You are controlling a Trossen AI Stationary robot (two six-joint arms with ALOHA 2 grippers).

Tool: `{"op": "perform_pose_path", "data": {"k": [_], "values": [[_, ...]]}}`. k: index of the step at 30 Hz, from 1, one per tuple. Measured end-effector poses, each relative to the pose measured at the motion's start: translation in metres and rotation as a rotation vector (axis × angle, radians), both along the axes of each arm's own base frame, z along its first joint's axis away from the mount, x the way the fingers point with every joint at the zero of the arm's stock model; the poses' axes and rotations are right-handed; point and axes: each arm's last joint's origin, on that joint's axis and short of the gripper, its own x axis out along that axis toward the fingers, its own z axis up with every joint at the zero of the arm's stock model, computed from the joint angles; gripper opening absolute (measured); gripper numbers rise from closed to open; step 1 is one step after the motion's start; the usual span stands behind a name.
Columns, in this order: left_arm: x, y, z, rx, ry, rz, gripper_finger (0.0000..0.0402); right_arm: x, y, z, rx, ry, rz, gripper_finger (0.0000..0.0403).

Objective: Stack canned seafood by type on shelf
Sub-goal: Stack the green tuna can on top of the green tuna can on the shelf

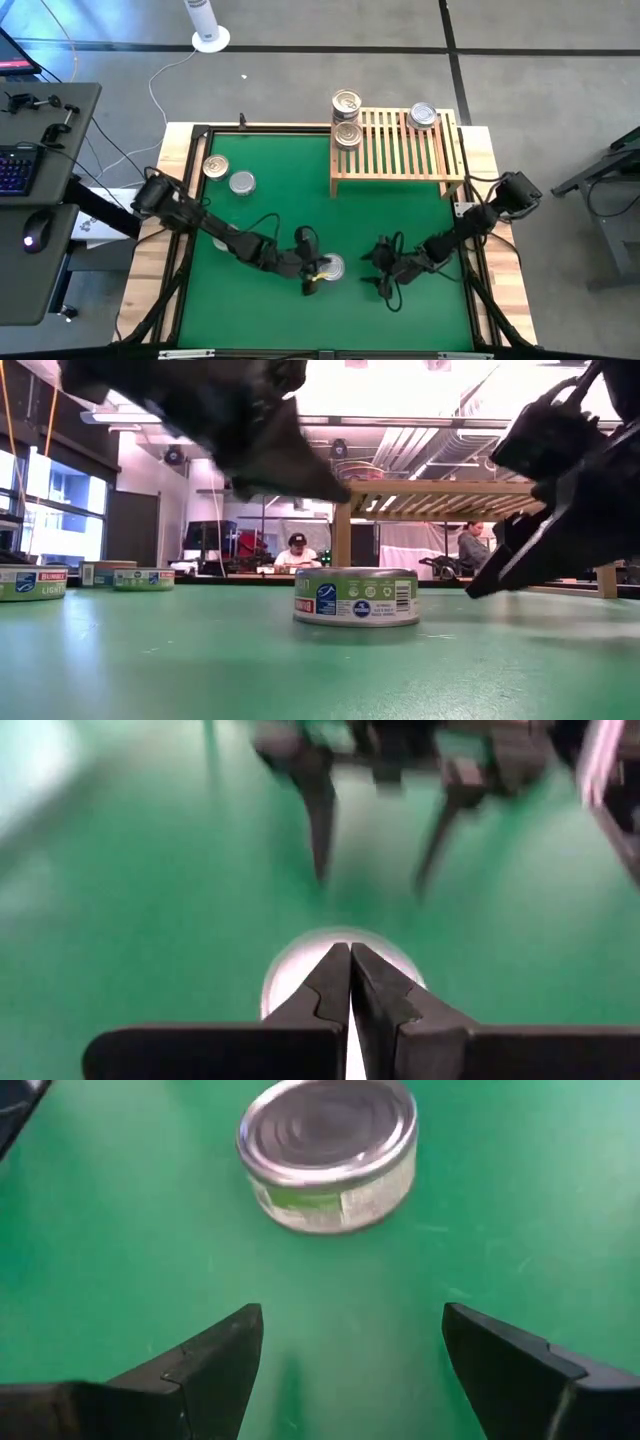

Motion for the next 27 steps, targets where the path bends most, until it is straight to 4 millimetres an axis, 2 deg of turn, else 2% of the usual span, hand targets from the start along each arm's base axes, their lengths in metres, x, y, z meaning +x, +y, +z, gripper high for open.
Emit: {"op": "perform_pose_path", "data": {"k": [5, 13, 21, 24, 27], "values": [[-0.013, 0.002, -0.011, -0.064, 0.18, 0.008, 0.0, 0.005, -0.008, 0.0, -0.002, 0.019, 0.052, 0.0303], [-0.016, 0.003, -0.032, -0.11, 0.244, 0.049, 0.0, 0.021, -0.015, 0.007, -0.052, -0.009, 0.083, 0.0312], [-0.012, 0.002, -0.037, -0.121, 0.224, 0.049, 0.0, 0.041, -0.005, -0.003, -0.094, 0.007, 0.127, 0.0392], [-0.012, 0.002, -0.037, -0.12, 0.223, 0.05, 0.0, 0.046, 0.003, -0.007, -0.108, 0.015, 0.19, 0.0397], [-0.012, 0.002, -0.036, -0.125, 0.214, 0.049, 0.0, 0.045, 0.007, -0.016, -0.134, -0.002, 0.162, 0.0394]]}}
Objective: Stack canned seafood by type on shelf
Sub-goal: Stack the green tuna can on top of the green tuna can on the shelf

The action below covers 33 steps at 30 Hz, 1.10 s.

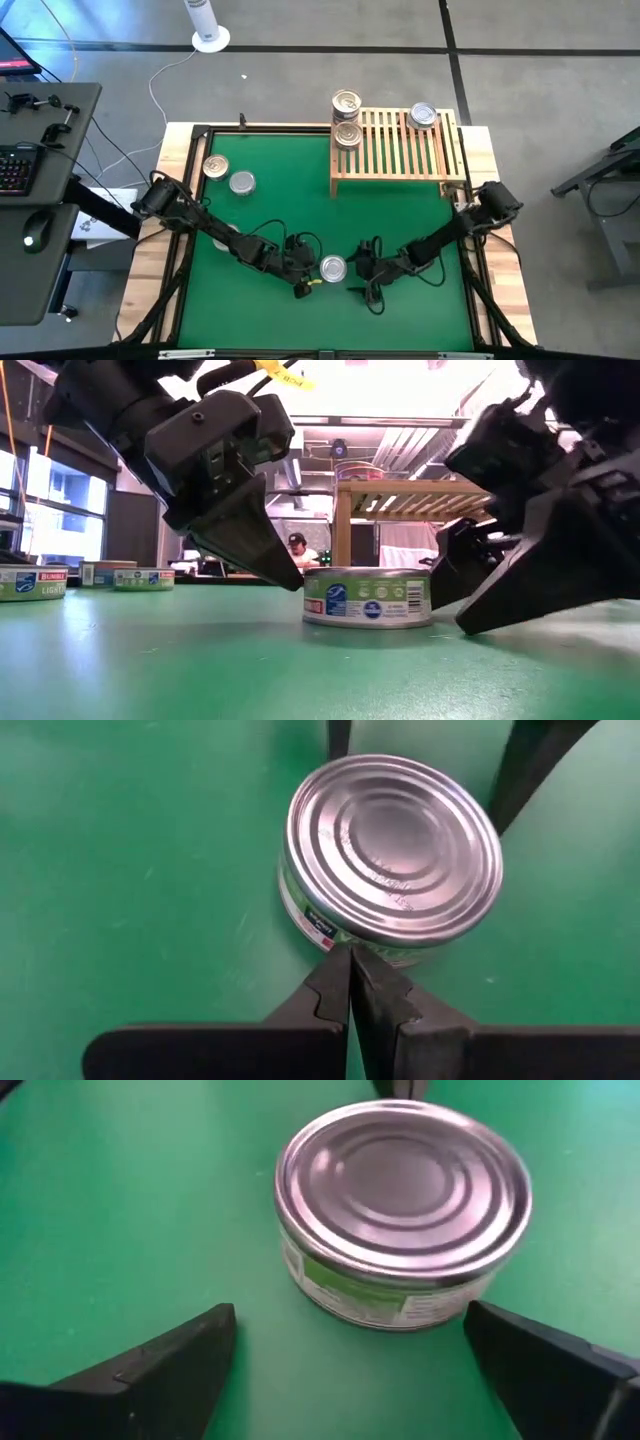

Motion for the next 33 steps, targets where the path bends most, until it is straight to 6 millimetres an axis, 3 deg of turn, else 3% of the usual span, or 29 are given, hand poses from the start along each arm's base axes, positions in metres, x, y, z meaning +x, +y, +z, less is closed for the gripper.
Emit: {"op": "perform_pose_path", "data": {"k": [9, 18, 33], "values": [[0.0, -0.001, 0.0, -0.001, -0.005, -0.001, 0.0, -0.021, 0.001, -0.02, -0.034, -0.166, -0.107, 0.0392], [0.001, -0.001, 0.001, -0.005, -0.013, -0.001, 0.0, -0.013, 0.004, -0.028, 0.002, -0.339, -0.097, 0.0392], [0.0, -0.003, 0.0, -0.024, 0.0, -0.026, 0.0, 0.01, 0.006, -0.034, -0.055, -0.386, -0.092, 0.0392]]}}
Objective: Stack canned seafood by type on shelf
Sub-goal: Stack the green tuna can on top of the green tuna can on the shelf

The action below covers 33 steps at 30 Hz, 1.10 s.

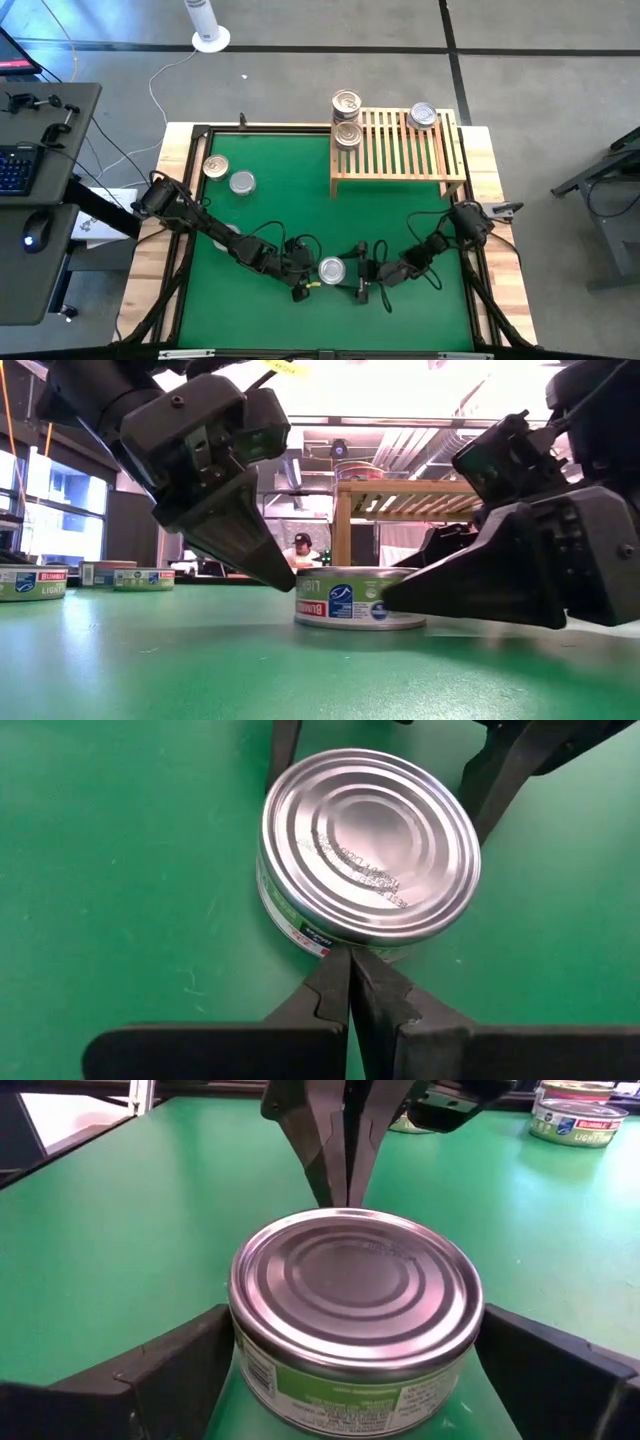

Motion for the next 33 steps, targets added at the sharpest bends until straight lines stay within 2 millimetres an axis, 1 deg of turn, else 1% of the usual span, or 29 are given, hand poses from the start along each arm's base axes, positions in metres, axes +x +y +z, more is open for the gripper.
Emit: {"op": "perform_pose_path", "data": {"k": [3, 11, 15, 28, 33], "values": [[0.0, 0.0, 0.0, 0.017, -0.001, 0.004, 0.0, 0.003, -0.004, 0.0, 0.018, 0.004, 0.011, 0.0392], [0.005, -0.001, -0.019, 0.06, -0.027, 0.022, 0.0, 0.006, -0.01, 0.0, 0.078, 0.015, 0.011, 0.0393], [0.007, 0.0, -0.025, 0.074, -0.037, 0.037, 0.0, 0.007, -0.012, -0.001, 0.114, 0.025, 0.022, 0.0393], [0.01, 0.004, -0.025, 0.129, -0.06, 0.051, 0.0, 0.01, -0.011, -0.001, 0.131, 0.044, 0.007, 0.0393], [0.01, 0.005, -0.025, 0.134, -0.062, 0.056, 0.0, 0.009, -0.013, -0.001, 0.115, 0.037, 0.046, 0.0389]]}}
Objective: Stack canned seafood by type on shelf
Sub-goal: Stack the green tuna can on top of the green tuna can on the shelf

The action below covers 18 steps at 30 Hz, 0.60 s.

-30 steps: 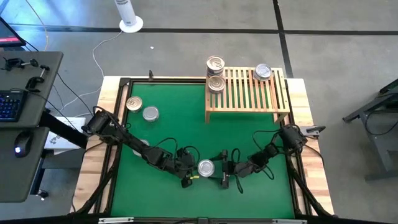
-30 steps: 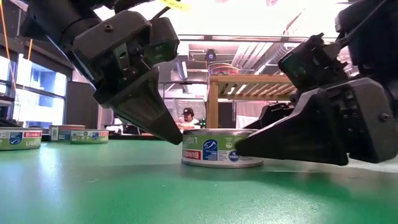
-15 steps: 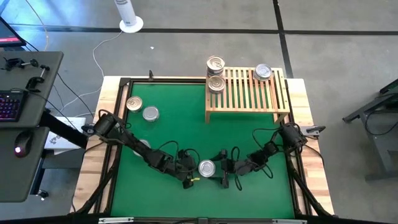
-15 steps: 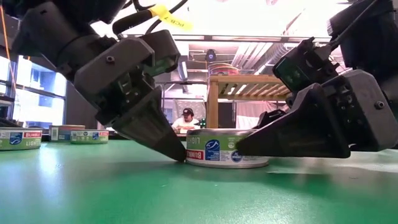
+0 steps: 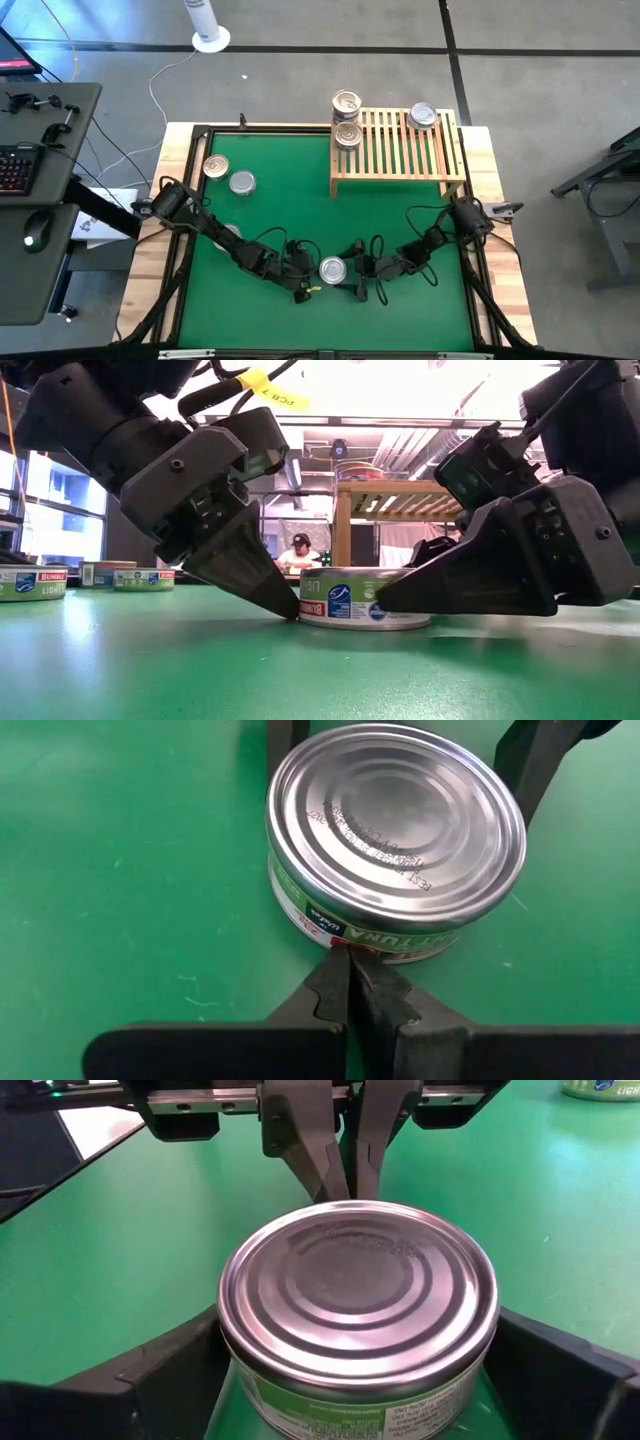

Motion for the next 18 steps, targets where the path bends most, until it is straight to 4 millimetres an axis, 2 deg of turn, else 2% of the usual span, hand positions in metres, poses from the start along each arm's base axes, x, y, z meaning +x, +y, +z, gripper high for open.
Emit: {"op": "perform_pose_path", "data": {"k": [4, 12, 18], "values": [[0.0, 0.0, 0.0, 0.0, -0.006, 0.003, 0.0, -0.003, -0.002, 0.0, -0.007, -0.012, 0.016, 0.0365], [0.0, 0.001, 0.003, 0.007, 0.01, 0.01, 0.0, -0.011, -0.006, -0.002, 0.001, -0.002, 0.014, 0.0365], [-0.006, 0.005, 0.009, 0.029, 0.054, 0.083, 0.0, -0.03, -0.009, 0.005, 0.033, 0.018, 0.013, 0.0362]]}}
